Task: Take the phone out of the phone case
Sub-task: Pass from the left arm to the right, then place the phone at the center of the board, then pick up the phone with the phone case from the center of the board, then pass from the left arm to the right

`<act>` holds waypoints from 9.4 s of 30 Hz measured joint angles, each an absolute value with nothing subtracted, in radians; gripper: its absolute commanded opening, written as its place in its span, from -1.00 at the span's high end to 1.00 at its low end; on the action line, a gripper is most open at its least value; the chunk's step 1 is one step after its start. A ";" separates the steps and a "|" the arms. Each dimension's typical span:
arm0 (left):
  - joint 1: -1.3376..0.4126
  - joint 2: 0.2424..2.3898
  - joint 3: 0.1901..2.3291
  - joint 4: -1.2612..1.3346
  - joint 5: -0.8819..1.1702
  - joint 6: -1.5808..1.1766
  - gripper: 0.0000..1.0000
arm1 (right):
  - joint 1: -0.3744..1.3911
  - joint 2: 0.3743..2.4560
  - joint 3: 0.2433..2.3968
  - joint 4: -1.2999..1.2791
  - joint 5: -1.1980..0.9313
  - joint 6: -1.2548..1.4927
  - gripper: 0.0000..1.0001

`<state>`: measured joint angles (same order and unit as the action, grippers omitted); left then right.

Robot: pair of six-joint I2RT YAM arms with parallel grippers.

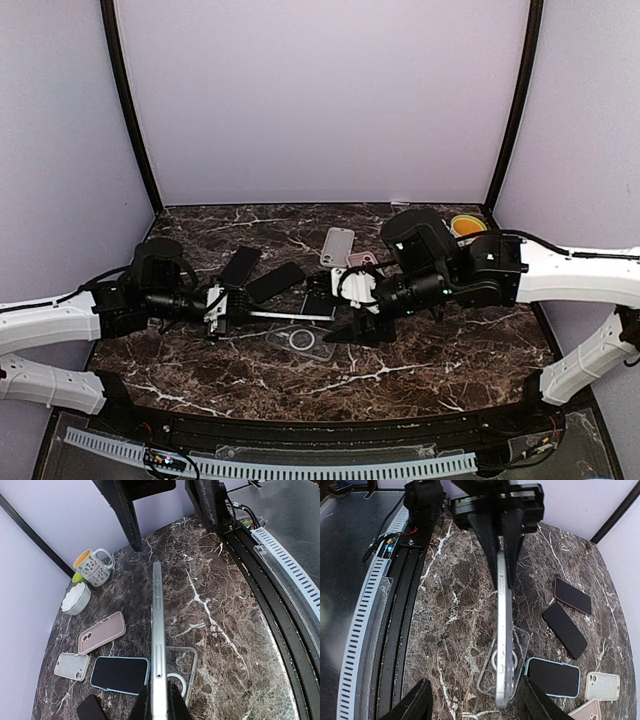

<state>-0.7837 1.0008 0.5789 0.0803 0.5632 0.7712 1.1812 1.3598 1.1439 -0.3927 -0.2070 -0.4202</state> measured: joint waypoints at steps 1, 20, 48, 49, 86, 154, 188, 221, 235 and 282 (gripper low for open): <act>-0.784 1.006 0.585 0.080 0.563 0.761 1.00 | 1.187 1.362 1.143 -0.389 -0.210 -0.434 -0.15; -0.783 1.007 0.594 0.093 0.569 0.717 1.00 | 1.234 1.476 1.148 -0.268 0.020 -0.497 0.23; -0.783 0.936 0.588 0.149 0.576 0.764 -0.49 | 1.216 1.501 1.069 -0.290 0.264 -0.300 1.00; -0.783 0.935 0.588 0.151 0.571 0.765 -0.53 | 1.213 1.499 1.052 -0.296 0.298 -0.270 1.00; -0.783 0.935 0.567 0.215 0.399 0.747 -0.98 | 1.212 1.806 1.015 -0.684 0.764 0.503 0.44; -0.941 2.143 1.657 -0.642 -0.196 -0.670 -0.97 | 0.815 1.349 0.843 -0.337 0.420 0.516 -0.97; -0.999 2.225 1.687 -0.599 -0.324 -0.648 -0.22 | 0.815 1.301 0.830 -0.338 0.389 0.514 -0.97; -0.997 1.666 1.255 -0.133 -0.179 0.165 0.08 | 0.531 1.290 1.096 -0.458 -0.395 0.570 -0.87; -0.997 1.608 1.250 -0.054 -0.084 0.321 0.18 | 0.529 1.332 1.044 -0.188 -0.731 0.828 -0.33; -1.004 1.564 1.227 -0.111 0.000 0.451 -0.98 | 0.579 1.415 1.096 -0.259 -0.525 0.540 1.00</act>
